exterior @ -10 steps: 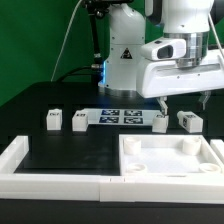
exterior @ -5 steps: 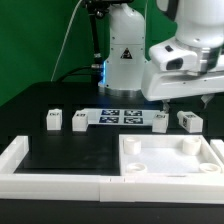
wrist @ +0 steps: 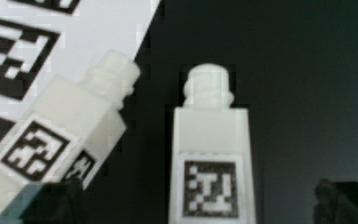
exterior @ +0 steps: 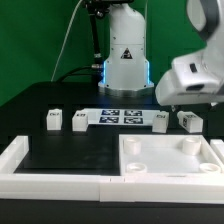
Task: Assemble one leg
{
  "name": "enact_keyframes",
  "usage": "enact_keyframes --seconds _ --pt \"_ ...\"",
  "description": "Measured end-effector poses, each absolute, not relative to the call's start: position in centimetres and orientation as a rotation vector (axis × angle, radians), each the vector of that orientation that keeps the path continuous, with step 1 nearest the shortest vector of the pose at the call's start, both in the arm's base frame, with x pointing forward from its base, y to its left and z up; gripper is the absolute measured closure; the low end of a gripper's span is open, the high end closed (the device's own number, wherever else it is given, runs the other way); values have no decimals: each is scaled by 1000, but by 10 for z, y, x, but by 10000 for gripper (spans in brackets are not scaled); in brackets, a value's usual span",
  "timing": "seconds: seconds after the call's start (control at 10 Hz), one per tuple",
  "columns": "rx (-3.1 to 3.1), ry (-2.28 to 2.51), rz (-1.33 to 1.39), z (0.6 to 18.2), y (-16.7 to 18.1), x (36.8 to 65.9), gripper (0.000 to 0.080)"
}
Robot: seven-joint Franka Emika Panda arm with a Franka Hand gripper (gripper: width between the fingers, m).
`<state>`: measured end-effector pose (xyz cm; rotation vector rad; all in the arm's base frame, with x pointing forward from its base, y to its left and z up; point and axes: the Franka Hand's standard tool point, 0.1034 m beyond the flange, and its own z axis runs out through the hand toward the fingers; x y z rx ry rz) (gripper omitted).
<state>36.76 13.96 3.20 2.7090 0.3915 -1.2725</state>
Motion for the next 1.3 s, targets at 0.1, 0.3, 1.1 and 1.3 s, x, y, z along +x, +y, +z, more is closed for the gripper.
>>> enact_keyframes --seconds 0.1,0.3,1.1,1.3 --pt "2692 387 -1308 25 139 367 150" --pt "2692 393 -1306 21 140 363 150" --pt "2701 400 -1297 8 140 358 181" --pt "2701 399 -1297 8 140 358 359"
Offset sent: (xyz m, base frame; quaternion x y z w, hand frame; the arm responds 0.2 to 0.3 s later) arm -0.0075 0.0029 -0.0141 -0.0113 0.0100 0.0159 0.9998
